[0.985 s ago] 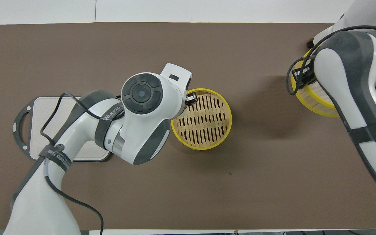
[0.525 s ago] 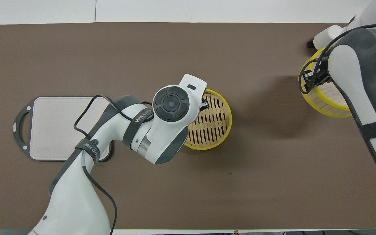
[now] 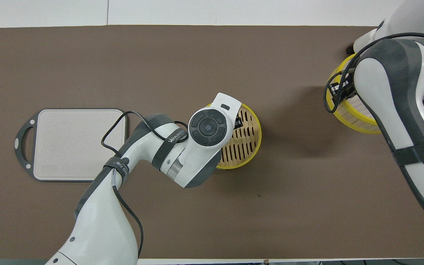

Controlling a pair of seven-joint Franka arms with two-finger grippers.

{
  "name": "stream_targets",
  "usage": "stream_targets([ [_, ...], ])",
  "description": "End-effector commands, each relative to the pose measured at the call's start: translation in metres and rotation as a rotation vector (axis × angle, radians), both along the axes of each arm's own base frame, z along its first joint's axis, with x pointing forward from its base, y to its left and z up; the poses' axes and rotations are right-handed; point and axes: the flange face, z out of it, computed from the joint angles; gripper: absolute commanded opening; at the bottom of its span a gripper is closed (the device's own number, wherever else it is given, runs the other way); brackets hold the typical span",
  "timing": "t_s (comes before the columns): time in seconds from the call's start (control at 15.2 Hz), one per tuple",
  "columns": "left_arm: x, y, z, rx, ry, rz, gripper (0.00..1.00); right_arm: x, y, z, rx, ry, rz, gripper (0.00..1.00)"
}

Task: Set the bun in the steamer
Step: 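Lower the bun into the open steamer and open the left gripper, then carry the lid back over the steamer with the right gripper while the left gripper withdraws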

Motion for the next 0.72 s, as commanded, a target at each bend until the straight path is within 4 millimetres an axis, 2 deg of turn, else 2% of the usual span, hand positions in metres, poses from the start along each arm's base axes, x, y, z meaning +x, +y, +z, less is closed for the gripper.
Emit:
stream_targets([
  [0.0, 0.018, 0.068, 0.079, 0.032, -0.005, 0.049, 1.00, -0.008, 0.044, 0.011, 0.000, -0.045, -0.056, 0.00],
  [0.07, 0.029, 0.101, 0.100, 0.048, 0.007, 0.060, 1.00, -0.008, 0.059, 0.012, 0.001, -0.062, -0.078, 0.00],
  [0.13, 0.037, 0.130, 0.123, 0.055, 0.009, 0.054, 1.00, -0.012, 0.093, 0.014, 0.000, -0.091, -0.106, 0.00],
  [0.2, 0.043, 0.165, 0.143, 0.064, 0.013, 0.051, 1.00, -0.019, 0.138, 0.012, -0.005, -0.120, -0.153, 0.00],
  [0.26, 0.048, 0.198, 0.157, 0.077, 0.021, 0.043, 1.00, -0.027, 0.172, 0.011, -0.007, -0.135, -0.188, 0.00],
  [0.33, 0.051, 0.224, 0.167, 0.090, 0.032, 0.015, 1.00, -0.037, 0.208, 0.004, -0.017, -0.138, -0.197, 0.00],
  [0.39, 0.054, 0.254, 0.174, 0.105, 0.046, -0.024, 1.00, -0.040, 0.238, -0.015, -0.037, -0.129, -0.210, 0.00],
  [0.46, 0.056, 0.286, 0.183, 0.112, 0.057, -0.052, 1.00, -0.039, 0.280, -0.020, -0.038, -0.150, -0.245, 0.00],
  [0.53, 0.056, 0.310, 0.190, 0.115, 0.067, -0.082, 1.00, -0.037, 0.314, -0.032, -0.044, -0.158, -0.290, 0.00],
  [0.59, 0.053, 0.327, 0.201, 0.119, 0.069, -0.112, 1.00, -0.035, 0.345, -0.044, -0.042, -0.172, -0.314, 0.00],
  [0.66, 0.048, 0.342, 0.209, 0.125, 0.079, -0.155, 1.00, -0.039, 0.357, -0.049, -0.053, -0.201, -0.295, 0.00],
])
